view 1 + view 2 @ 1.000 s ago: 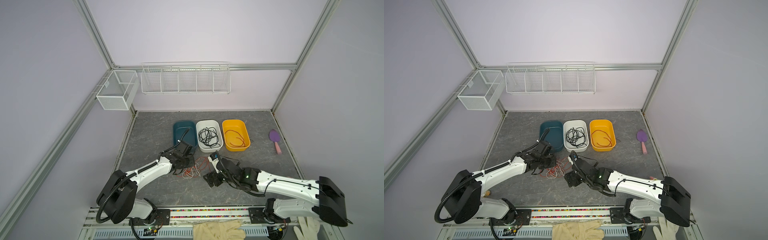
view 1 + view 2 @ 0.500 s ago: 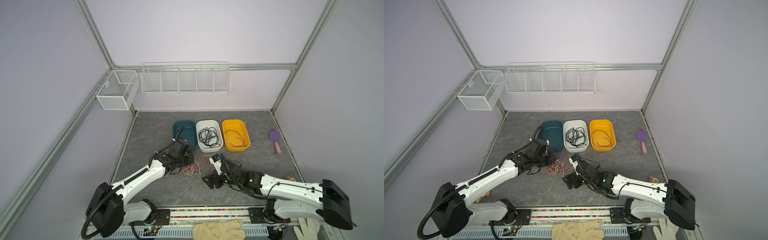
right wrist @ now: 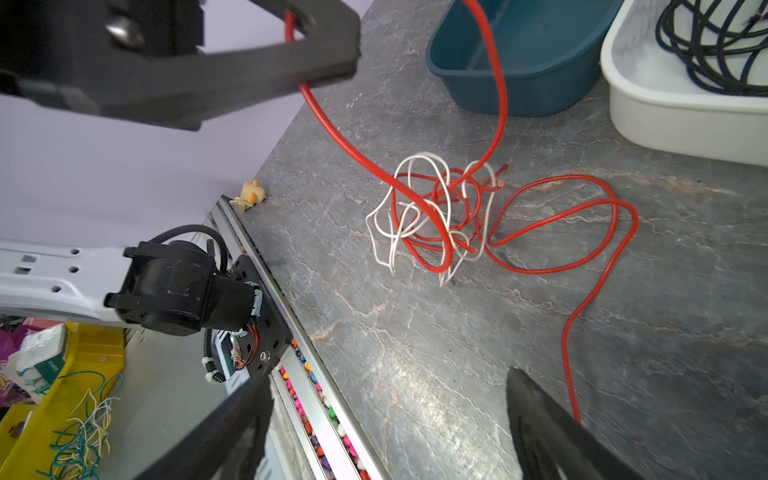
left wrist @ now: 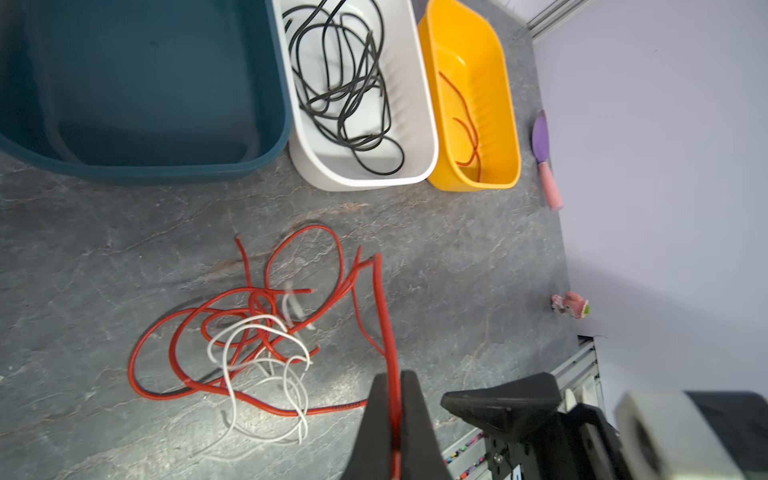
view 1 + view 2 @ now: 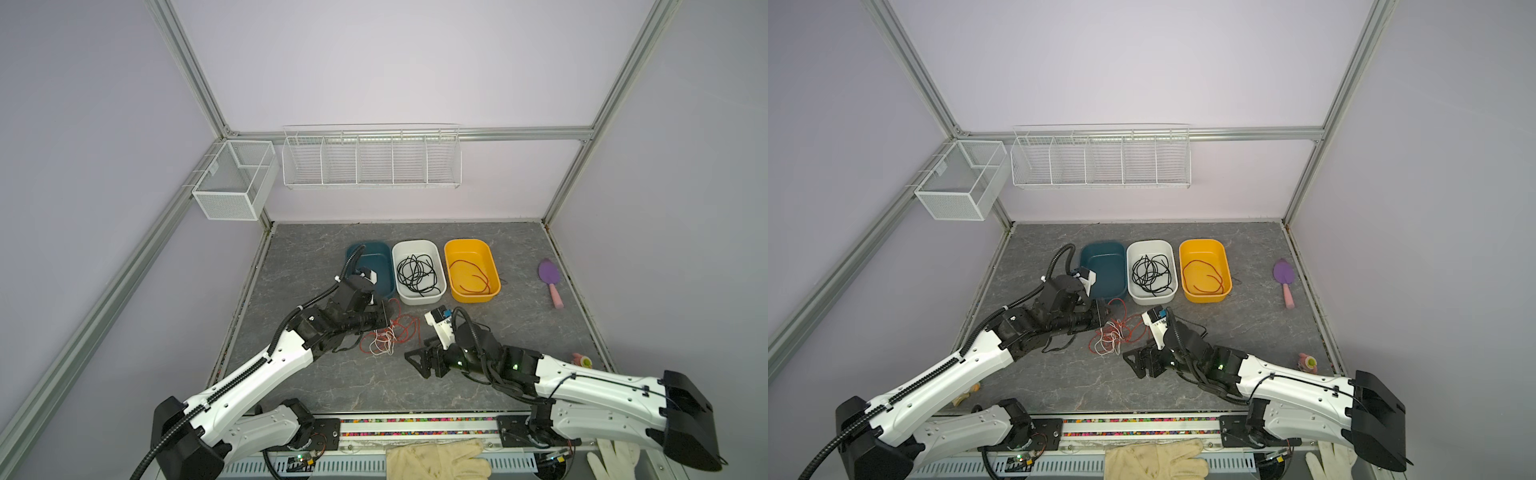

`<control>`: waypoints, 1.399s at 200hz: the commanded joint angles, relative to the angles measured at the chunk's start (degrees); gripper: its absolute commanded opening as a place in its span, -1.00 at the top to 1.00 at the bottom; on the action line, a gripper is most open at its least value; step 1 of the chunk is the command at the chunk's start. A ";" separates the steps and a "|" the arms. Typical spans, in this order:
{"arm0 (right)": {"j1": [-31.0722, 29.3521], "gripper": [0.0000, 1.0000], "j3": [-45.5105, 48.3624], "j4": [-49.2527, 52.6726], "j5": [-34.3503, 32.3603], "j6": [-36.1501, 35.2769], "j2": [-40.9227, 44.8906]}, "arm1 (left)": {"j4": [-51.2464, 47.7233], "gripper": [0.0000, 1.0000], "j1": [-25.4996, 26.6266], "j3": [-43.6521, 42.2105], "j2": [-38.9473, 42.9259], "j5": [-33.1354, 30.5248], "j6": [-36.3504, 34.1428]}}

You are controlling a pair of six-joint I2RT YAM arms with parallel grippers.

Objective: Untangle the cables

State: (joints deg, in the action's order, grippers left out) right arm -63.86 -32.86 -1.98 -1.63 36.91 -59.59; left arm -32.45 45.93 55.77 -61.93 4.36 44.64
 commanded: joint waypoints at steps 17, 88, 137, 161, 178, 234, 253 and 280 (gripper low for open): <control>-0.13 -0.78 2.06 -2.14 -0.20 0.80 2.93 | -1.04 1.00 0.62 2.42 4.36 -1.22 3.04; 0.13 -0.78 4.26 -7.02 2.48 -0.11 4.27 | 7.44 1.00 0.72 0.81 10.09 -0.88 8.20; 0.07 -0.79 4.97 -12.56 5.88 -2.18 2.86 | 14.19 1.00 0.71 -1.28 11.76 0.16 11.23; 0.08 -0.85 4.06 -13.82 7.14 -2.41 1.80 | 14.00 1.00 0.66 -1.36 11.48 -0.25 11.35; 0.05 -0.91 3.16 -13.61 6.99 -2.54 0.57 | 14.92 1.00 0.72 -1.62 11.87 -0.44 11.74; 0.11 -0.97 3.24 -14.74 4.63 -3.22 -0.30 | 21.11 1.00 0.75 -2.60 14.50 -0.69 14.92; 0.11 -0.97 3.17 -14.66 3.78 -3.90 -1.58 | 22.40 1.00 0.69 -1.91 14.85 -0.64 15.38; 0.22 -0.97 3.44 -15.74 1.27 -4.11 -3.41 | 22.52 1.00 0.86 -0.45 14.84 0.24 16.32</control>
State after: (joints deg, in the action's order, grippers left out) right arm -63.83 -28.99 -15.22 2.55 33.98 -61.49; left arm -12.32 46.48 53.43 -47.51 4.38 58.59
